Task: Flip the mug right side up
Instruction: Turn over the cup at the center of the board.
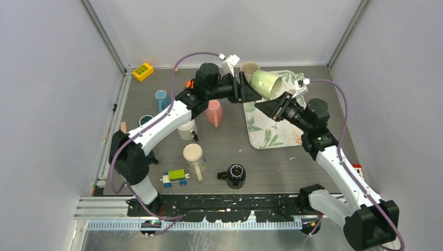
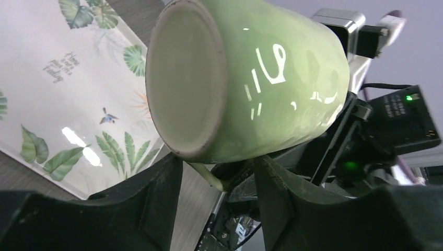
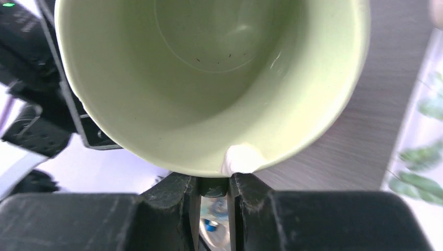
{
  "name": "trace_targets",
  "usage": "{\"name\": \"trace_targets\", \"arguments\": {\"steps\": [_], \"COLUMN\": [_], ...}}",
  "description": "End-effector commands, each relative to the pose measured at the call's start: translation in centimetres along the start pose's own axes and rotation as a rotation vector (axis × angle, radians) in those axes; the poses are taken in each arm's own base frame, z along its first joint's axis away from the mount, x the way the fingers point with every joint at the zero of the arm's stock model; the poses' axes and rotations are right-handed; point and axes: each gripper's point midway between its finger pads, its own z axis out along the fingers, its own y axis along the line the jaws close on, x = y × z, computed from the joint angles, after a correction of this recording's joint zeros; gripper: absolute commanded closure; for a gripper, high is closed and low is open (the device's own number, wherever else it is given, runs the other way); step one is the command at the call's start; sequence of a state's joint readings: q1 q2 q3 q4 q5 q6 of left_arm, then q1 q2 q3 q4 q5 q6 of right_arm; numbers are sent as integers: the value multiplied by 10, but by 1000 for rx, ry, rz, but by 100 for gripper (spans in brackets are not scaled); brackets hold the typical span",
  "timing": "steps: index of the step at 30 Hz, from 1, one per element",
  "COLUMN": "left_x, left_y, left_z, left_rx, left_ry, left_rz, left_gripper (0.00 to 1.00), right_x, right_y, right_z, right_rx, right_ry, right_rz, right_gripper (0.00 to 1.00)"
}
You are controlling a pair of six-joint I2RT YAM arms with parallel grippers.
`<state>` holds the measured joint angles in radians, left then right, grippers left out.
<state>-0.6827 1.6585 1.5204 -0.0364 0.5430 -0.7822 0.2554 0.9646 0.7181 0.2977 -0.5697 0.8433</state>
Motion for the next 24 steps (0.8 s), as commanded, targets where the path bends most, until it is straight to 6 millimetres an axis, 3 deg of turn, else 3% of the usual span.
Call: {"name": "trace_targets", "arguments": {"steps": [1, 7, 14, 19, 24], "left_x": [-17, -1, 13, 18, 26], "left_y": [11, 48, 70, 78, 75], "left_z": [18, 42, 46, 39, 11], "left_rx": [16, -34, -74, -126, -193], "left_ry": [-93, -72, -59, -49, -33], "left_rz": [32, -24, -21, -17, 5], "left_gripper": [44, 37, 26, 23, 20], "right_x": [6, 11, 9, 2, -4], "right_y": [-37, -84, -112, -138, -165], "right_z": [-14, -30, -34, -26, -8], "right_rx": [247, 509, 653, 747, 828], "right_ry": [57, 103, 125, 137, 163], "right_rz": [-103, -117, -122, -142, -137], "right_gripper": [99, 99, 99, 99, 99]}}
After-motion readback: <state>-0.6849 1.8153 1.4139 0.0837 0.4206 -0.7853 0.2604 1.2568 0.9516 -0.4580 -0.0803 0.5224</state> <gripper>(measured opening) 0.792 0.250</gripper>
